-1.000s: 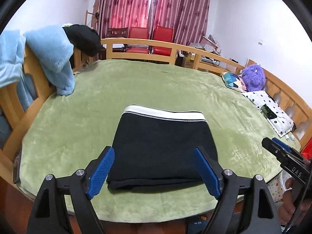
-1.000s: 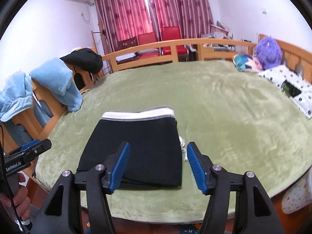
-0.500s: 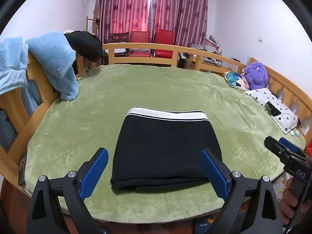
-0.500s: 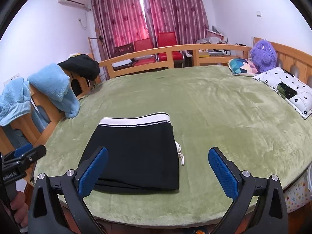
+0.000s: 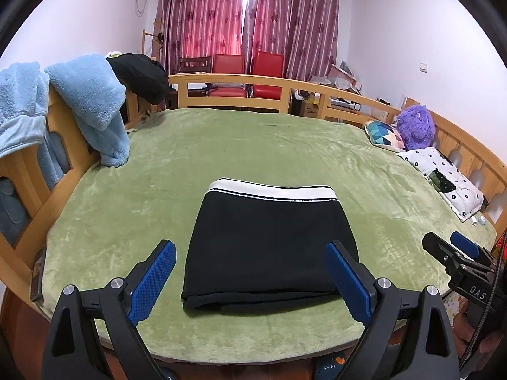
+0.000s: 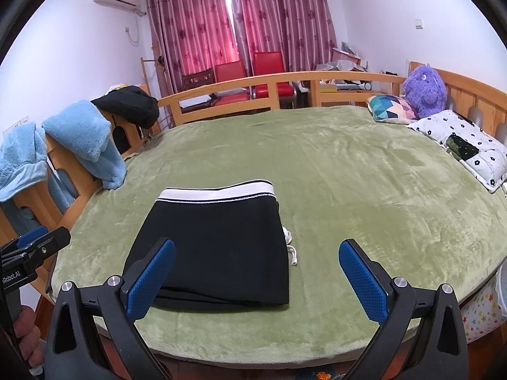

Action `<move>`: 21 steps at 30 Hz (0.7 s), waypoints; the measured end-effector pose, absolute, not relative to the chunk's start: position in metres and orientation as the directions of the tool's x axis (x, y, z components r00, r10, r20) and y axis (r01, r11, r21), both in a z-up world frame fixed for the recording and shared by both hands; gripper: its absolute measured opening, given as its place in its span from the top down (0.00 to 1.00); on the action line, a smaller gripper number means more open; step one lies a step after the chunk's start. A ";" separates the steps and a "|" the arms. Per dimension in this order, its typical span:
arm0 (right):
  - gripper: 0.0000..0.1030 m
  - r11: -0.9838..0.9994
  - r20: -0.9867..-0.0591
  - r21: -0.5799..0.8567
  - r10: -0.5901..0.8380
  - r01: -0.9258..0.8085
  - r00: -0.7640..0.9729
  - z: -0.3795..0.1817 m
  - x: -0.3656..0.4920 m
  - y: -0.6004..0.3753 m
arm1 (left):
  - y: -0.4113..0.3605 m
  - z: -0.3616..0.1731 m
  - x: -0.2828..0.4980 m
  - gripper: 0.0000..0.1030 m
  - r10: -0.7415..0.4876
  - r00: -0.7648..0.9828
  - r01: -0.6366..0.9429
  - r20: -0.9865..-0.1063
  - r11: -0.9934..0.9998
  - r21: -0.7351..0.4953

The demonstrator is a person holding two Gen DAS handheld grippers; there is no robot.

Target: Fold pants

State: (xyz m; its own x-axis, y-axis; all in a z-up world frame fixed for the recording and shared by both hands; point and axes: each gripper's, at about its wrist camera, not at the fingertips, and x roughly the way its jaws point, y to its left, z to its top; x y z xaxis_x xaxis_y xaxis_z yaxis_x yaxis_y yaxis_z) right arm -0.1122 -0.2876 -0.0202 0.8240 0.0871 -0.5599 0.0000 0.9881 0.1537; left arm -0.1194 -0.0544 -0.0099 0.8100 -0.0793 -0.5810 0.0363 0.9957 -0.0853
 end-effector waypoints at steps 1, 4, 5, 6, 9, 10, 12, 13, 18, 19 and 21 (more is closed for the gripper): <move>0.01 0.988 -0.560 0.152 0.084 0.002 0.824 -0.020 -0.113 -0.287 | -0.054 -0.010 -0.120 0.07 -0.077 0.810 0.036 -0.581 0.996 -0.083; 0.01 0.988 -0.561 0.152 0.083 0.004 0.824 -0.021 -0.113 -0.287 | -0.055 -0.009 -0.121 0.07 -0.066 0.812 0.029 -0.579 0.997 -0.073; 0.01 0.988 -0.562 0.154 0.083 0.005 0.823 -0.021 -0.113 -0.287 | -0.055 -0.009 -0.121 0.08 -0.064 0.811 0.027 -0.581 0.997 -0.072; 0.01 0.988 -0.561 0.155 0.084 0.005 0.823 -0.021 -0.114 -0.288 | -0.053 -0.010 -0.121 0.08 -0.062 0.810 0.024 -0.583 0.997 -0.074; 0.01 0.988 -0.559 0.156 0.088 0.001 0.825 -0.020 -0.114 -0.289 | -0.051 -0.010 -0.122 0.08 -0.066 0.810 0.027 -0.582 0.997 -0.076; 0.01 0.988 -0.557 0.155 0.087 0.000 0.826 -0.020 -0.115 -0.289 | -0.051 -0.009 -0.122 0.07 -0.063 0.811 0.024 -0.582 0.997 -0.074; 0.01 0.989 -0.557 0.147 0.083 0.000 0.827 -0.020 -0.115 -0.287 | -0.050 -0.009 -0.122 0.07 -0.065 0.811 0.026 -0.581 0.997 -0.075; 0.01 0.990 -0.557 0.144 0.082 -0.001 0.827 -0.020 -0.115 -0.286 | -0.051 -0.009 -0.123 0.07 -0.060 0.811 0.021 -0.582 0.997 -0.074; 0.01 0.990 -0.560 0.144 0.082 -0.001 0.825 -0.021 -0.115 -0.285 | -0.049 -0.008 -0.124 0.08 -0.061 0.812 0.021 -0.580 0.997 -0.075; 0.01 0.990 -0.561 0.141 0.080 0.000 0.824 -0.021 -0.115 -0.285 | -0.049 -0.008 -0.124 0.07 -0.061 0.812 0.021 -0.581 0.997 -0.076; 0.01 0.990 -0.561 0.139 0.079 0.000 0.824 -0.021 -0.115 -0.285 | -0.049 -0.008 -0.125 0.08 -0.061 0.812 0.018 -0.581 0.997 -0.079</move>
State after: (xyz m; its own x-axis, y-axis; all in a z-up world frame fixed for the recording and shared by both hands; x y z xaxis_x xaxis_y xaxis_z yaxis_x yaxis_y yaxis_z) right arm -0.1153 -0.2855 -0.0206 0.8239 0.0790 -0.5612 -0.0004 0.9903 0.1389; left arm -0.1246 -0.0489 -0.0077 0.8116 -0.0609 -0.5810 0.0181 0.9967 -0.0793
